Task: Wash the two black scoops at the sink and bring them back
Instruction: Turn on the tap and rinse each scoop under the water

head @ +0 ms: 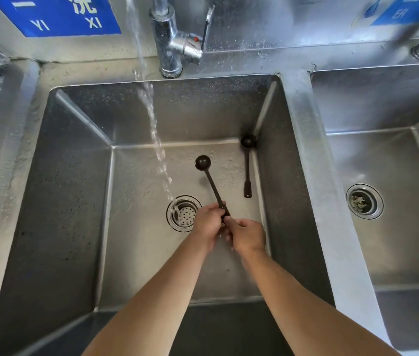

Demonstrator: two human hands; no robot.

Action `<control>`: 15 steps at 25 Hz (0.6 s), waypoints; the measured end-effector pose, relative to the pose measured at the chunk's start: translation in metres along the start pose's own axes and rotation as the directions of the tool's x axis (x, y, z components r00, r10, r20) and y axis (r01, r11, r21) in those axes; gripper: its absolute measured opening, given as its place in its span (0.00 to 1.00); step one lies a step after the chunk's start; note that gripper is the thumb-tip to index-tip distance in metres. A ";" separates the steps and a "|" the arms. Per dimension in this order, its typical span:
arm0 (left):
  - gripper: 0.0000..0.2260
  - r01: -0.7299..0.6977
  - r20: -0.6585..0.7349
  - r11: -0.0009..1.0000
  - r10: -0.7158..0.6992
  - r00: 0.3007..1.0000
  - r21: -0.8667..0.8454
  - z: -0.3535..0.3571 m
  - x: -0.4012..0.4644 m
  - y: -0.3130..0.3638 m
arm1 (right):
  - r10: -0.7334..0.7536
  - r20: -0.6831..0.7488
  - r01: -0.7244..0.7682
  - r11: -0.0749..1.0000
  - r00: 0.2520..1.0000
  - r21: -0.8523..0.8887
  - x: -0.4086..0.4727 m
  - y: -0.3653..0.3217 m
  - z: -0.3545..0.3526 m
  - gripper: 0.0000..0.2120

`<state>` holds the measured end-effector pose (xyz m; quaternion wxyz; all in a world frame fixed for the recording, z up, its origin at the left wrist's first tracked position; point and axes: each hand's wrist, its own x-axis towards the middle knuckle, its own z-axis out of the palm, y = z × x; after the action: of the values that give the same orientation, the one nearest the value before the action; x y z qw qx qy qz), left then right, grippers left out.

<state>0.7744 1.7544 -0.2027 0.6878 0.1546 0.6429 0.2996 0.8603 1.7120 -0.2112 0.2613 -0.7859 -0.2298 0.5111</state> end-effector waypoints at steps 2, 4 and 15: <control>0.16 -0.049 -0.003 0.992 0.050 0.999 0.116 0.002 0.017 -0.001 | 0.039 -0.009 -0.038 0.994 0.999 0.101 0.015 0.003 0.005 0.20; 0.15 -0.112 -0.023 0.973 0.119 0.993 0.202 0.006 0.036 -0.002 | 0.074 -0.037 -0.066 0.982 0.997 0.175 0.030 0.003 0.008 0.18; 0.07 -0.172 -0.217 0.810 0.344 0.913 0.561 0.029 0.102 0.007 | 0.090 -0.162 -0.070 0.989 0.983 0.128 0.092 0.000 0.036 0.13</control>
<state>0.8007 1.8266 -0.2755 0.4611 0.3766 0.7721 0.2223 0.8614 1.7758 -0.2866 0.3065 -0.8171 -0.1436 0.4667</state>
